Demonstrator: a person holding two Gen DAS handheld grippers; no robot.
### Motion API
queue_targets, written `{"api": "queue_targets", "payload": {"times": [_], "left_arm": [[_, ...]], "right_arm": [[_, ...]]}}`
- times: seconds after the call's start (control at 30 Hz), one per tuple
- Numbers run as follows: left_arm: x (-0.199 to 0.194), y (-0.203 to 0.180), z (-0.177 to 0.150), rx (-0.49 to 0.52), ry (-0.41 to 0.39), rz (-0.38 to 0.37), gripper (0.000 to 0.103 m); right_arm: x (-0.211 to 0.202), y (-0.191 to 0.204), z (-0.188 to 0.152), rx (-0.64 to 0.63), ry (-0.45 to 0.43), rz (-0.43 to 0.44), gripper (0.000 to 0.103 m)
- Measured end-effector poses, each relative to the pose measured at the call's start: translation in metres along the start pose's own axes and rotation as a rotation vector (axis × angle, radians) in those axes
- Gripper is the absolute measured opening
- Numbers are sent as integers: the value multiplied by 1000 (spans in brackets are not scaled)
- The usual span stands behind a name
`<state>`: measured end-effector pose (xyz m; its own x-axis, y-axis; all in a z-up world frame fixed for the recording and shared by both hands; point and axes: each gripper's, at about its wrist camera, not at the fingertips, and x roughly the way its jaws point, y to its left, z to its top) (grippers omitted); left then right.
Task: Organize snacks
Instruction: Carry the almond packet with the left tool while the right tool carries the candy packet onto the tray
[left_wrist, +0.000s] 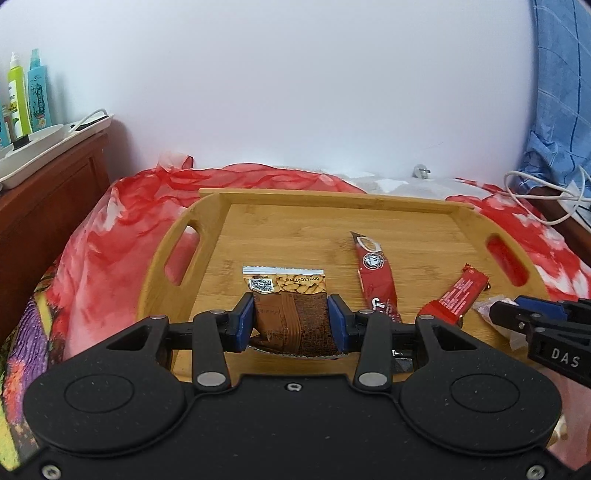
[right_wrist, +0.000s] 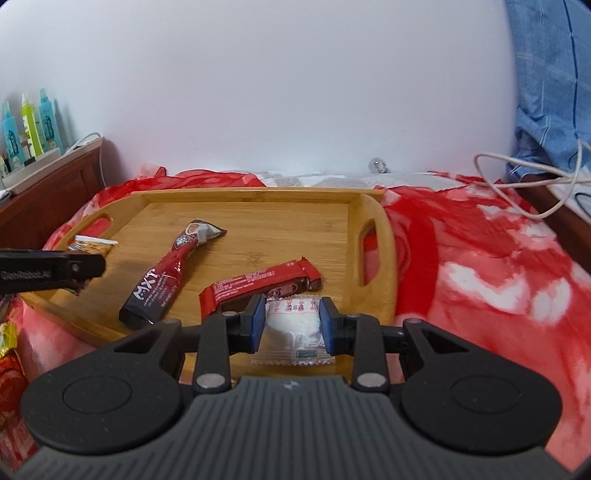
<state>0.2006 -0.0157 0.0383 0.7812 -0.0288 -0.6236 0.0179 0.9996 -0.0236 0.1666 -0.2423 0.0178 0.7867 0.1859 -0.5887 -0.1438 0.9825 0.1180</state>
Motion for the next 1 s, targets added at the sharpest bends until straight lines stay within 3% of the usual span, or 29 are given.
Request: {"api": "queue_targets", "payload": {"times": [1.0], "left_arm": [[28, -11, -10, 65, 0, -20, 40]], "right_arm": [[13, -4, 2, 41, -17, 36, 36]]}}
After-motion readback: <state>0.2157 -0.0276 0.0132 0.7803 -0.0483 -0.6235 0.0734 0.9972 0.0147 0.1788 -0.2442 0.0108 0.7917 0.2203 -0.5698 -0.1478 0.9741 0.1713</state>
